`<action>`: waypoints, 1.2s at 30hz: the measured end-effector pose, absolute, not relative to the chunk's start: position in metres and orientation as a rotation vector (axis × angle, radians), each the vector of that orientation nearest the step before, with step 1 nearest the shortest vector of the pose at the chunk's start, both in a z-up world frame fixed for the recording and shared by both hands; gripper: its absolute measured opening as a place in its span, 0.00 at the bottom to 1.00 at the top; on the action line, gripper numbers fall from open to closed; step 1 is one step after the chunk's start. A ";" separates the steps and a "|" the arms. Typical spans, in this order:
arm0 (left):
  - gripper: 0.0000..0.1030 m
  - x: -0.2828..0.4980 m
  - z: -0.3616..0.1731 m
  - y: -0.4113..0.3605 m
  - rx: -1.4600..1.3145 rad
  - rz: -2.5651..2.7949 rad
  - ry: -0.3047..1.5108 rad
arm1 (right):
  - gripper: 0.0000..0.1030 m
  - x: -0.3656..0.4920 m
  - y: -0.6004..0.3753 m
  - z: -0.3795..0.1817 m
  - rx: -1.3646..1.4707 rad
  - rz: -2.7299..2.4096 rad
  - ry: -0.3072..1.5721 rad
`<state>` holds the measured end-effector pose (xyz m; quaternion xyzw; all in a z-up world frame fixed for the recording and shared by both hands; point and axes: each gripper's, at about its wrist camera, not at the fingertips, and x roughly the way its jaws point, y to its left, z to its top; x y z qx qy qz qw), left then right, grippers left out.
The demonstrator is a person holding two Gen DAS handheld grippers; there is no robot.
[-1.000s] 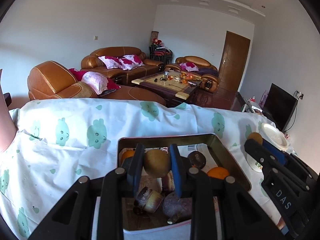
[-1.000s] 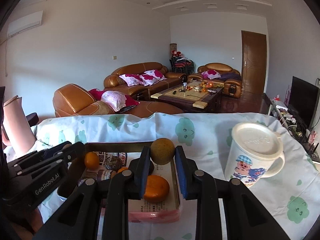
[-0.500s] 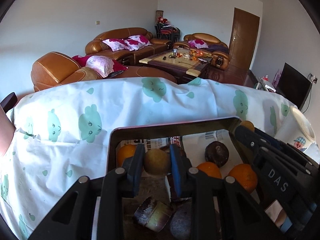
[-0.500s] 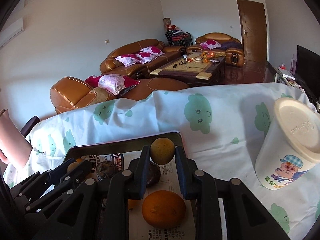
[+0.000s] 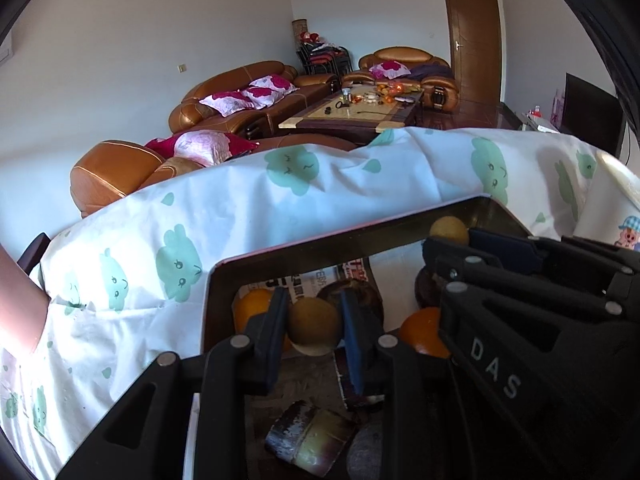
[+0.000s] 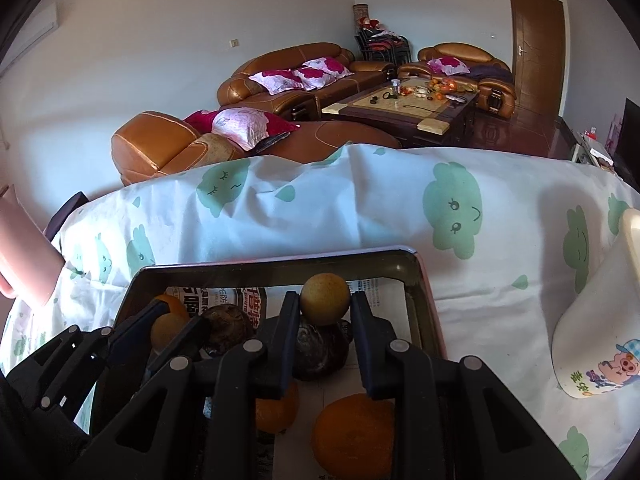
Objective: Organize fruits
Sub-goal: 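Lower both tools into the tin and open them to release the fruits, then lift both open tools away from the tin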
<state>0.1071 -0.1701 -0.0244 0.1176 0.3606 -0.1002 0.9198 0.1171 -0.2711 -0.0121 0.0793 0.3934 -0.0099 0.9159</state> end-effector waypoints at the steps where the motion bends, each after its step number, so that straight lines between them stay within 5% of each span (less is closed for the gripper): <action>1: 0.29 0.107 -0.024 -0.169 0.240 -0.201 0.739 | 0.31 0.116 -0.271 -0.012 0.166 -0.006 0.804; 4: 0.55 0.105 -0.021 -0.170 0.233 -0.221 0.752 | 0.51 0.110 -0.275 -0.011 0.216 0.053 0.783; 6: 0.90 0.103 -0.015 -0.166 0.178 -0.232 0.762 | 0.64 0.106 -0.277 -0.010 0.261 0.086 0.768; 8: 1.00 0.103 -0.012 -0.160 0.137 -0.218 0.757 | 0.64 0.103 -0.278 -0.009 0.298 0.102 0.763; 26: 1.00 0.100 -0.021 -0.157 0.159 -0.210 0.842 | 0.66 0.063 -0.281 0.000 0.280 -0.078 0.580; 29: 1.00 0.098 -0.024 -0.146 0.082 -0.224 0.878 | 0.80 0.051 -0.275 0.005 0.203 -0.155 0.503; 36: 1.00 0.087 -0.033 -0.124 -0.086 -0.208 0.870 | 0.82 0.036 -0.271 0.012 0.158 -0.231 0.462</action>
